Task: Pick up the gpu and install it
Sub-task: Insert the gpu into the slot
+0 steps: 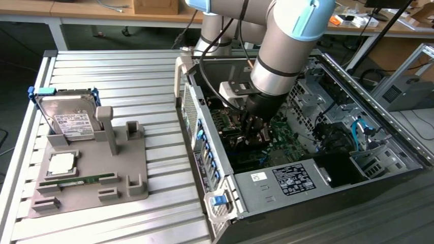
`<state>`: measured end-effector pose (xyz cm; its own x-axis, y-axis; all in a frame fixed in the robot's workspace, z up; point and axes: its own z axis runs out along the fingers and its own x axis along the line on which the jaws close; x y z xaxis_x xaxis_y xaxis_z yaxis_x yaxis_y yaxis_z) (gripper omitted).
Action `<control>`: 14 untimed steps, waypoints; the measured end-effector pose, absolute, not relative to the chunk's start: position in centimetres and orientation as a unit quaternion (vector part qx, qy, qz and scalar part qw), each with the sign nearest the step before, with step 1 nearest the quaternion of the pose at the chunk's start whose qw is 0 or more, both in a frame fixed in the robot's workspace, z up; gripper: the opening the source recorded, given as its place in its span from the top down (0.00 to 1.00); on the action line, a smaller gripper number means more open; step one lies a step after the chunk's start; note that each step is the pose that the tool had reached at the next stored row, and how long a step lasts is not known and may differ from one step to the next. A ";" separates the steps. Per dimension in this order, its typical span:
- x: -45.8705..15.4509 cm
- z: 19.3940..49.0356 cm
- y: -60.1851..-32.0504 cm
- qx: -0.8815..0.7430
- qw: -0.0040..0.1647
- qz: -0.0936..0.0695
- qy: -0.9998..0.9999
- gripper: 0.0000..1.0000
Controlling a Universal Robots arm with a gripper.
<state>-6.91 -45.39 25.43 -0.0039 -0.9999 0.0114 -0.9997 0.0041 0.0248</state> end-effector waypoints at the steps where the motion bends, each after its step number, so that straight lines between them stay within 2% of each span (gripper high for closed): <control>1: -6.9 25.4 -45.4 0.706 0.013 -0.005 -0.708 0.73; 11: -6.9 25.4 -45.4 0.706 0.012 -0.005 -0.708 0.73; 13: -6.9 25.4 -45.4 0.706 0.012 -0.005 -0.708 0.72; 14: -6.9 25.4 -45.4 0.706 0.012 -0.005 -0.708 0.66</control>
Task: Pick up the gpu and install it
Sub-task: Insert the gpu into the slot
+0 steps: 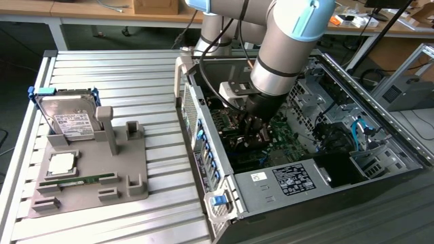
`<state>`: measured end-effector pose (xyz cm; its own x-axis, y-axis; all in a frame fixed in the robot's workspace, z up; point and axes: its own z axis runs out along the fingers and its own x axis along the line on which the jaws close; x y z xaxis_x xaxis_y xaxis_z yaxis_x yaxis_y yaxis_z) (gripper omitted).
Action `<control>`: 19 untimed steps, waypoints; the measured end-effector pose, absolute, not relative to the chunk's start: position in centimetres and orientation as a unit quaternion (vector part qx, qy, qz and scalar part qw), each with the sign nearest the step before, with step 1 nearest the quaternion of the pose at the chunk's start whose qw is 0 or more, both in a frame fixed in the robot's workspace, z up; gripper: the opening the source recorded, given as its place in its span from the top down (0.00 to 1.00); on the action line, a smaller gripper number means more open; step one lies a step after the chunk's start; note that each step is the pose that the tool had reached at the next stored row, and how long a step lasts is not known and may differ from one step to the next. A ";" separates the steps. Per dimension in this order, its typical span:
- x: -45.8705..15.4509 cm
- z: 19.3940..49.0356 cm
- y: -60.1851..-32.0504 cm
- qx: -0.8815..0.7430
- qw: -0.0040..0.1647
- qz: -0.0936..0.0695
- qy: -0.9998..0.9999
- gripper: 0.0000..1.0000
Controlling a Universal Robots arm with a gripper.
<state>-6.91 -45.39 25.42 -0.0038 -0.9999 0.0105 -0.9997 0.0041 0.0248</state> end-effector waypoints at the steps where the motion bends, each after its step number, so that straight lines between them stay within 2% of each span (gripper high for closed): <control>1: -6.9 25.4 -45.4 0.706 0.012 -0.005 -0.708 0.60; 5: -6.9 25.4 -45.4 0.706 0.013 -0.005 -0.708 0.36; 6: -6.9 25.4 -45.4 0.706 0.013 -0.005 -0.708 0.36; 7: -6.9 25.4 -45.4 0.706 0.012 -0.005 -0.708 0.30; 9: -6.9 25.4 -45.4 0.706 0.012 -0.005 -0.708 0.30; 10: -6.9 25.4 -45.4 0.706 0.013 -0.005 -0.708 0.24; 19: -6.9 26.3 -45.4 0.706 0.013 -0.005 -0.708 0.24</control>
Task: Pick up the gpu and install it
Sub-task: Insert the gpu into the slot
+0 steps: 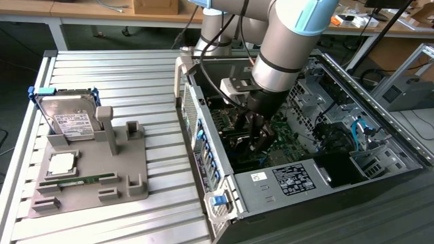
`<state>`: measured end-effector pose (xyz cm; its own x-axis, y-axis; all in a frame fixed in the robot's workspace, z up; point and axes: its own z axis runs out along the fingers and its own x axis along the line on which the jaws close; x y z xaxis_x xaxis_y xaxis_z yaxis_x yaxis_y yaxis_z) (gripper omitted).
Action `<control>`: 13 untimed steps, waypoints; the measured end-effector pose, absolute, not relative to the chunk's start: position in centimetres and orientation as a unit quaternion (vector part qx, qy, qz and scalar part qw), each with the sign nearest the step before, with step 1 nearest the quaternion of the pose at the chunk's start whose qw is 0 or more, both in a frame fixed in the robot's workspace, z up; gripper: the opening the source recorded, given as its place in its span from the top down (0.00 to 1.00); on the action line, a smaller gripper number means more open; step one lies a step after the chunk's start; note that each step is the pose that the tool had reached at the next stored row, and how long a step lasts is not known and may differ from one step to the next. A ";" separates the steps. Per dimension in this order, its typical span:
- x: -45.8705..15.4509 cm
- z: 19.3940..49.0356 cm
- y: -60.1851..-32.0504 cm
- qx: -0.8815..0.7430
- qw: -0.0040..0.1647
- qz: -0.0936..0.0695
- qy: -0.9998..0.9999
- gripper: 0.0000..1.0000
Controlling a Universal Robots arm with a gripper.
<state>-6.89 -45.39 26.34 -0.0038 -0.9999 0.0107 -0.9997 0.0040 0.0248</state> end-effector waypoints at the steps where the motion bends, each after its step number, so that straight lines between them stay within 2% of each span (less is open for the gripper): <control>1: -6.9 26.7 -45.4 0.706 0.013 -0.005 -0.708 0.24; 13: -6.9 29.1 -45.4 0.706 0.013 -0.005 -0.708 0.24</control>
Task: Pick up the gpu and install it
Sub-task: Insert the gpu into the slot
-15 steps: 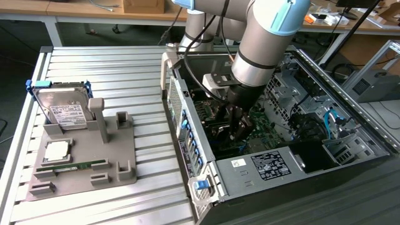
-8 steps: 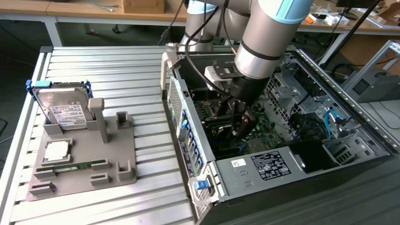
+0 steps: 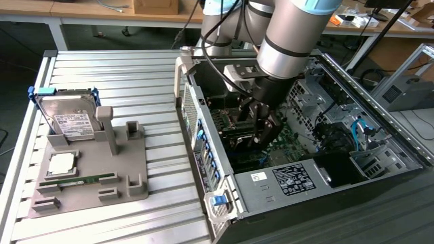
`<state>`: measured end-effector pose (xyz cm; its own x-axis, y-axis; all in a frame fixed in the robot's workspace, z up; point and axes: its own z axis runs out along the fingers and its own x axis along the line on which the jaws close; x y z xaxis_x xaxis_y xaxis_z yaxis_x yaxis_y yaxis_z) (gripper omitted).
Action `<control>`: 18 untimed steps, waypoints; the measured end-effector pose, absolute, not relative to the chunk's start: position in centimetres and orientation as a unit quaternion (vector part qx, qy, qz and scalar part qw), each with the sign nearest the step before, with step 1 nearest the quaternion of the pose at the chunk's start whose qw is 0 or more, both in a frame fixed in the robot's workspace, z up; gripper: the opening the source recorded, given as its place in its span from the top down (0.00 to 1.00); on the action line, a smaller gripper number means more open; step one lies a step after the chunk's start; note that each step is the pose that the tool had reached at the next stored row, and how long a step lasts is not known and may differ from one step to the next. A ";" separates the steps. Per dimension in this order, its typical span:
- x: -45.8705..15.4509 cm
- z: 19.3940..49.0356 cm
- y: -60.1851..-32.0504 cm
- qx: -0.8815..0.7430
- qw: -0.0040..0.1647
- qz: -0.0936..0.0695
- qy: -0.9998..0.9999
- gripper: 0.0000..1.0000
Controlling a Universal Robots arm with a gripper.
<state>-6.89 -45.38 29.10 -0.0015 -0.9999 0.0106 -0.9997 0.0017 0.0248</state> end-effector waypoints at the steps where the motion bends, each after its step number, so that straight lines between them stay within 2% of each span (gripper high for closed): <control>1: -6.9 29.2 -45.4 0.707 0.013 -0.005 -0.707 0.24; 5: -6.9 29.5 -45.4 0.707 0.013 -0.005 -0.707 0.25; 6: -6.9 29.6 -45.4 0.708 0.013 -0.005 -0.706 0.31; 7: -6.9 29.6 -45.4 0.708 0.013 -0.005 -0.706 0.31; 8: -6.9 29.7 -45.4 0.708 0.013 -0.005 -0.706 0.38; 9: -6.9 29.7 -45.4 0.709 0.013 -0.005 -0.705 0.38; 15: -6.9 30.1 -45.4 0.711 0.013 -0.005 -0.703 0.74; 17: -6.9 30.1 -45.4 0.711 0.012 -0.005 -0.703 0.74; 18: -6.9 30.1 -45.4 0.712 0.012 -0.005 -0.702 0.80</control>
